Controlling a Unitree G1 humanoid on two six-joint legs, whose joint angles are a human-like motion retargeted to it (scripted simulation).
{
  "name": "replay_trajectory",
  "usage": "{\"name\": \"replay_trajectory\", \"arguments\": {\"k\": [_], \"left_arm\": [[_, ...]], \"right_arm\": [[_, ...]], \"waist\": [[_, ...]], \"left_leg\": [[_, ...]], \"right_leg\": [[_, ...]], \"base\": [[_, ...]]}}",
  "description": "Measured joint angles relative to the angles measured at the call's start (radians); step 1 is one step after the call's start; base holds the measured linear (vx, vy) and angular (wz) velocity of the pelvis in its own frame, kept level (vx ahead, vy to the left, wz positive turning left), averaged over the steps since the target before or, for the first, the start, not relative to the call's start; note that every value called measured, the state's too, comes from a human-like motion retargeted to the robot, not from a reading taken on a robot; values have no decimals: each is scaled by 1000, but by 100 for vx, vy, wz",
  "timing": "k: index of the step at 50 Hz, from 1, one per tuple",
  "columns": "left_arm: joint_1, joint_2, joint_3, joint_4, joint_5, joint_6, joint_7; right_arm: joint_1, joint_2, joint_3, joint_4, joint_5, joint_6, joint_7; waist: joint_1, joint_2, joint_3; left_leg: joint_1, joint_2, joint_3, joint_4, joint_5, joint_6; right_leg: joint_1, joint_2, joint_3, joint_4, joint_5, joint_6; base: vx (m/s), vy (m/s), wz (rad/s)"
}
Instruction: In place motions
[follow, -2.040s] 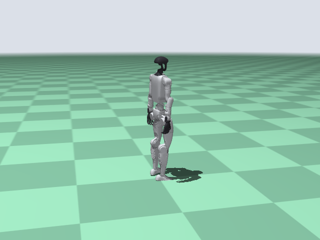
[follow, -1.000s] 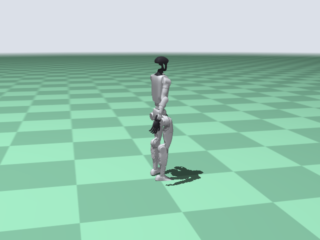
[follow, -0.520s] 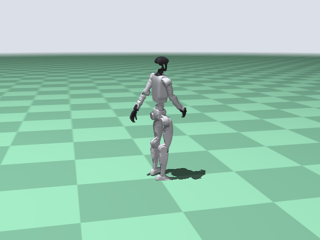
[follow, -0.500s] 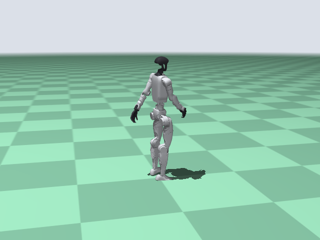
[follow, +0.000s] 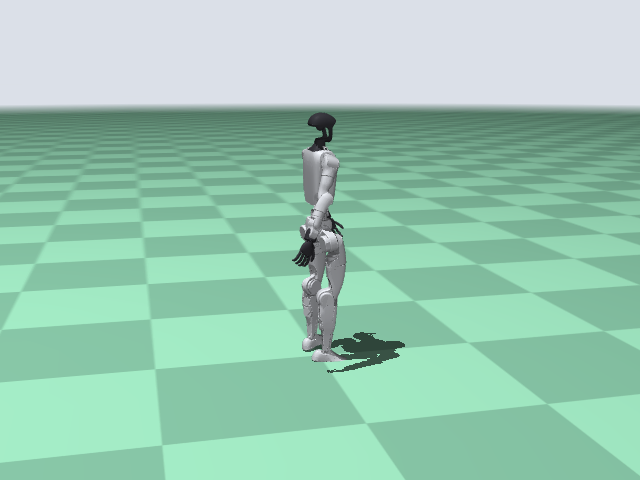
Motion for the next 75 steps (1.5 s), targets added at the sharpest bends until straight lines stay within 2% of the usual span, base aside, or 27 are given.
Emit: {"name": "replay_trajectory", "arguments": {"k": [5,9,20,27,32,38,40,42,43,45,47,53,60,69,75], "left_arm": [[39,-3,-8,15,27,-6,-2],[107,-9,22,93,62,15,3],[423,-20,240,258,87,96,75],[589,-24,331,250,67,106,60],[596,-27,336,276,49,123,69],[471,-23,268,309,24,123,90],[397,-16,227,327,11,122,117],[319,-4,172,324,16,128,139],[281,4,132,314,28,131,145],[204,21,51,279,63,129,124],[148,25,10,219,94,117,73],[26,8,-27,58,58,44,2],[-10,1,-20,-7,17,-6,10],[99,9,31,150,70,36,30],[281,-21,162,237,92,68,114]], "right_arm": [[19,1,-16,0,74,23,-24],[-66,38,23,0,91,8,5],[-465,147,264,-137,43,-47,190],[-634,232,286,-315,134,-86,279],[-648,263,299,-418,207,-108,324],[-583,239,325,-398,147,-140,292],[-548,224,325,-344,110,-139,268],[-509,205,309,-268,73,-125,241],[-487,193,292,-229,55,-113,227],[-445,168,252,-144,18,-84,192],[-392,143,229,-77,1,-50,156],[-205,76,146,0,-26,18,66],[-80,31,58,0,-21,28,15],[-179,67,93,0,59,27,34],[-398,129,181,-32,90,-1,132]], "waist": [[13,4,5],[25,11,2],[51,27,-6],[63,27,9],[64,24,10],[53,21,2],[152,28,11],[347,29,22],[343,26,23],[196,19,15],[126,17,4],[104,8,4],[100,5,11],[112,20,2],[124,30,-2]], "left_leg": [[3,-1,-2,1,3,1],[-2,-1,-16,2,8,0],[-15,3,-38,12,9,-11],[-24,9,-42,19,12,-19],[-27,8,-50,15,18,-22],[-28,5,-52,16,20,-19],[-28,7,51,5,35,11],[33,14,238,-56,37,18],[24,16,227,-46,39,19],[-57,13,74,28,46,24],[-58,4,5,25,42,19],[-63,4,-5,20,50,21],[-53,3,13,19,49,26],[-39,2,12,14,44,29],[-17,6,37,11,29,28]], "right_leg": [[4,-1,-4,-1,1,-1],[6,0,-12,-1,-1,-1],[-8,-1,-18,10,-6,2],[-16,-2,-21,15,-6,1],[-16,-4,-29,13,-5,0],[-10,-4,-33,6,-2,-1],[-17,25,66,4,12,-10],[-42,66,252,8,39,-21],[-37,61,241,8,37,-20],[-10,28,87,1,14,-8],[-6,21,18,-3,7,-3],[-4,20,8,-5,4,-1],[3,19,12,-6,3,0],[6,26,21,-3,-2,-3],[-1,33,49,3,1,-5]], "base": [[0,0,0],[-1,1,10],[-4,3,10],[0,0,0],[0,0,0],[1,0,-11],[4,0,-270],[4,0,-363],[0,0,0],[3,-2,308],[2,-4,198],[1,0,13],[0,0,0],[0,0,0],[1,0,-18]]}}
